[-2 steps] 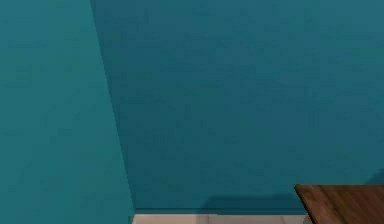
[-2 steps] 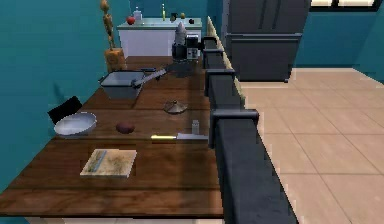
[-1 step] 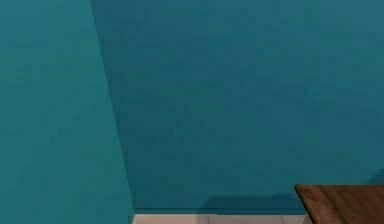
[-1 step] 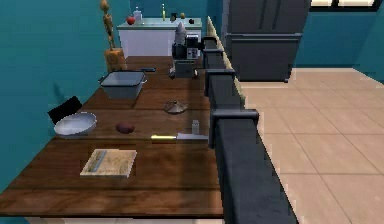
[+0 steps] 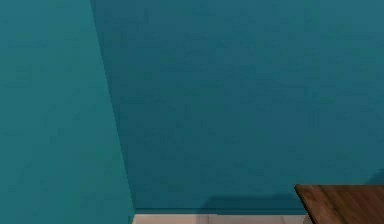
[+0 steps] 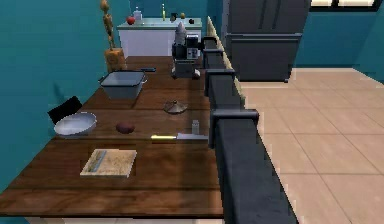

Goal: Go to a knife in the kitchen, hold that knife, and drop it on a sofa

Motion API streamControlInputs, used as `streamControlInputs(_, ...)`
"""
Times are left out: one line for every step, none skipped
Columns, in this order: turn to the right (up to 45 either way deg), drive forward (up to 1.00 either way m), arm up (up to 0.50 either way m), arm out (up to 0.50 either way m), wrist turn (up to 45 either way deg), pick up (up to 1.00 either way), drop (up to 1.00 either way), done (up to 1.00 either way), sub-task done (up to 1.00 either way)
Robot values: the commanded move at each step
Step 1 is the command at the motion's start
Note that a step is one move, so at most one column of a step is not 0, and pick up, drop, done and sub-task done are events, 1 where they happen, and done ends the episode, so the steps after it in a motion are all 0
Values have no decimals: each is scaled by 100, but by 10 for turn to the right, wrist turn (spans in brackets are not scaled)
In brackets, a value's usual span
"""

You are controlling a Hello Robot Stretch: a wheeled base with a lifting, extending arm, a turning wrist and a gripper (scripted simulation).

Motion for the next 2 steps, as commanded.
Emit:
streamControlInputs(0,0,-30,0,0,0,0,0,0)
streamControlInputs(0,0,0,0,0,100,0,0,0)
